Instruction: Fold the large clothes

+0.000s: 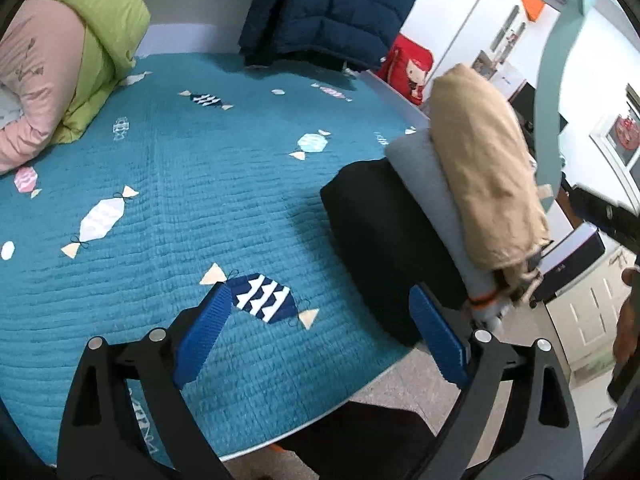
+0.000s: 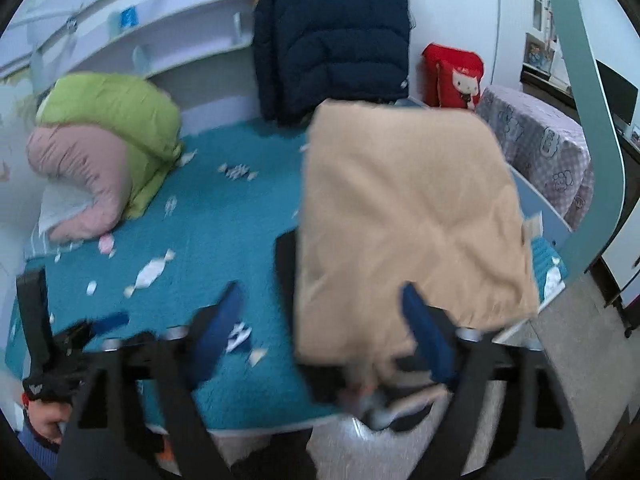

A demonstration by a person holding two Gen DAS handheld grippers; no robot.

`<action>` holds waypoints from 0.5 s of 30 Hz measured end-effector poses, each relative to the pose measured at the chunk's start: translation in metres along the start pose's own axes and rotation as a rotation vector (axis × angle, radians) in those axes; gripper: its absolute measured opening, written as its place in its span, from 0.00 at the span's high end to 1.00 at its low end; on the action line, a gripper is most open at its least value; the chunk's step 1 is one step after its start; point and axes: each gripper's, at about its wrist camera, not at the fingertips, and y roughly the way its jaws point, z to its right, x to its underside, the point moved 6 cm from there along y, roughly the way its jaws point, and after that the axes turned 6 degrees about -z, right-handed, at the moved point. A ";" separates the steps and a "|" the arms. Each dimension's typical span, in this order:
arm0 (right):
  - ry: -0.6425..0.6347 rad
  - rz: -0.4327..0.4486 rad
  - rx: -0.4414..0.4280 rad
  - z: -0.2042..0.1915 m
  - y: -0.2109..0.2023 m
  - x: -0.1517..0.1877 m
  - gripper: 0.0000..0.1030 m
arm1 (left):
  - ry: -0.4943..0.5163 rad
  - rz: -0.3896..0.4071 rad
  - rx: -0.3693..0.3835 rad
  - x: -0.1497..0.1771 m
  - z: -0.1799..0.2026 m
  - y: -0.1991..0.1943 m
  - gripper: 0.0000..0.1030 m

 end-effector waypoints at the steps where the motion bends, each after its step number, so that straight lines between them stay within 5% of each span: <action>1: -0.008 0.000 0.005 -0.006 -0.001 0.007 0.11 | 0.002 0.006 0.006 0.002 0.002 -0.007 0.12; 15: -0.037 0.083 0.100 -0.086 -0.076 0.077 0.07 | 0.059 0.169 -0.101 0.046 0.021 -0.127 0.05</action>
